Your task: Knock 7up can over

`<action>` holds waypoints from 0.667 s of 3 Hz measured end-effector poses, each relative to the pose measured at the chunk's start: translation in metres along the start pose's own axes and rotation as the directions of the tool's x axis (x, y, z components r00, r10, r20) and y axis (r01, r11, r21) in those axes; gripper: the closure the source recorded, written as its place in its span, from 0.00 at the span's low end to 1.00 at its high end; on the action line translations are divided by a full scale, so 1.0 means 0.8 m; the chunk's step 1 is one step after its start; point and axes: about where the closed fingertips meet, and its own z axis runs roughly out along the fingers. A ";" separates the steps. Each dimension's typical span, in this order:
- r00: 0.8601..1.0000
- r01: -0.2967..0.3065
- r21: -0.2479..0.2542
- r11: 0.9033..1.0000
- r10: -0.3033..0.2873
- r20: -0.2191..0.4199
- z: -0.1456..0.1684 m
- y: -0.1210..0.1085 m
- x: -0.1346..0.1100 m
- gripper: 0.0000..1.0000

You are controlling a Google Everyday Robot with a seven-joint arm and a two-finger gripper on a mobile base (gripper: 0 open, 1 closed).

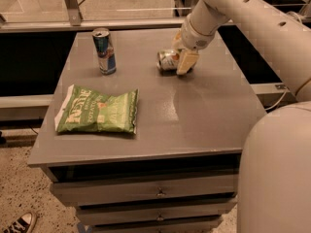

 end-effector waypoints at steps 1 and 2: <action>0.999 0.028 -0.015 0.999 -0.028 0.026 -0.004 0.002 -0.005 0.00; 0.996 0.057 -0.042 0.997 -0.054 0.068 -0.008 0.003 -0.006 0.00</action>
Offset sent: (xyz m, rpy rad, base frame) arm -0.0051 -0.0056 0.0290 0.0671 0.0492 0.1554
